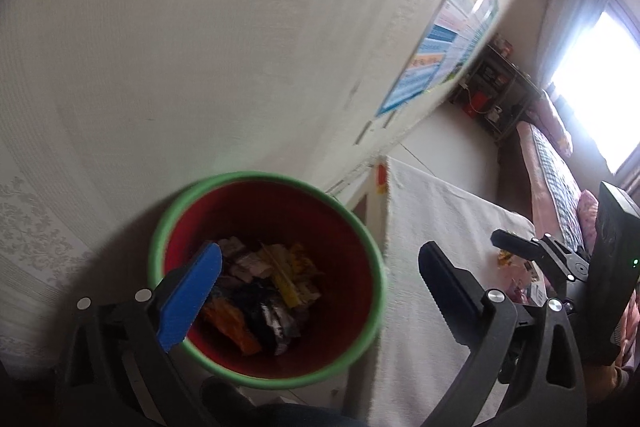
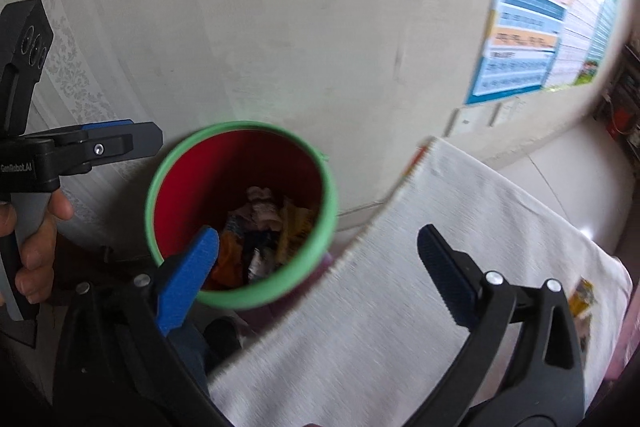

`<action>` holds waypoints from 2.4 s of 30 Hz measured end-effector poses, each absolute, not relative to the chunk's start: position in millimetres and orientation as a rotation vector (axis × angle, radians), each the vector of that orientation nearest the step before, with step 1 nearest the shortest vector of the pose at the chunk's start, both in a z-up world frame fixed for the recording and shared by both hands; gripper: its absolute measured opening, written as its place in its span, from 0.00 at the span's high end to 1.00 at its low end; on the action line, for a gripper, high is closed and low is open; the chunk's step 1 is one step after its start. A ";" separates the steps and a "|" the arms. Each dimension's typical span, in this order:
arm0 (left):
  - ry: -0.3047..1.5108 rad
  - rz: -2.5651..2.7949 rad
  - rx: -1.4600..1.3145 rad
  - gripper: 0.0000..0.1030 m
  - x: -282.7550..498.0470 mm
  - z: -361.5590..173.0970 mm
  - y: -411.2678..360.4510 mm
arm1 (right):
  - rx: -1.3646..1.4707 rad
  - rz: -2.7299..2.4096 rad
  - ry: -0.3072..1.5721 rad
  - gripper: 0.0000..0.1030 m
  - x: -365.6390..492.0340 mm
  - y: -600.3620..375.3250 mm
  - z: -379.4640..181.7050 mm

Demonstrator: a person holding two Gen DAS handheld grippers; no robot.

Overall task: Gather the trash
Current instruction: 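Open both tools to drop the wrappers into the bucket, then move both open tools back over the remaining items on the table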

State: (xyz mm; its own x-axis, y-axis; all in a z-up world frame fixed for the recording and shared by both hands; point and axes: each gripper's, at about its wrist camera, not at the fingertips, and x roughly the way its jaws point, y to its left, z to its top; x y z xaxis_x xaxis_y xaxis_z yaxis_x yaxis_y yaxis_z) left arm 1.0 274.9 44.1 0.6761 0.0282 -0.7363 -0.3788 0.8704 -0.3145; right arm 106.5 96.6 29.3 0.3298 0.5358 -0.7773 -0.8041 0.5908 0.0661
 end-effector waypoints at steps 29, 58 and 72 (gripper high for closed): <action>0.927 -0.097 -0.317 0.08 81.3 30.3 63.3 | -0.212 0.467 0.882 0.05 148.5 -191.4 38.1; 1.094 -0.217 -0.213 0.08 162.4 -28.0 -25.2 | -0.203 0.355 0.992 0.05 191.5 -279.7 -14.8; 1.159 -0.258 -0.212 0.21 185.1 -60.7 -37.0 | -0.309 0.402 1.015 0.05 202.0 -263.4 -38.5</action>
State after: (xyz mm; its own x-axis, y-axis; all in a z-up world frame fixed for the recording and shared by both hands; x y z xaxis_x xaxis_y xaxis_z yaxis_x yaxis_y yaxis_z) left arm 185.1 -37.0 -60.7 0.3766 -0.3089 -0.8734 0.0913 0.9506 -0.2968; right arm 202.0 -263.4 -38.5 0.4654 0.1803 -0.8665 -0.4618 0.8847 -0.0640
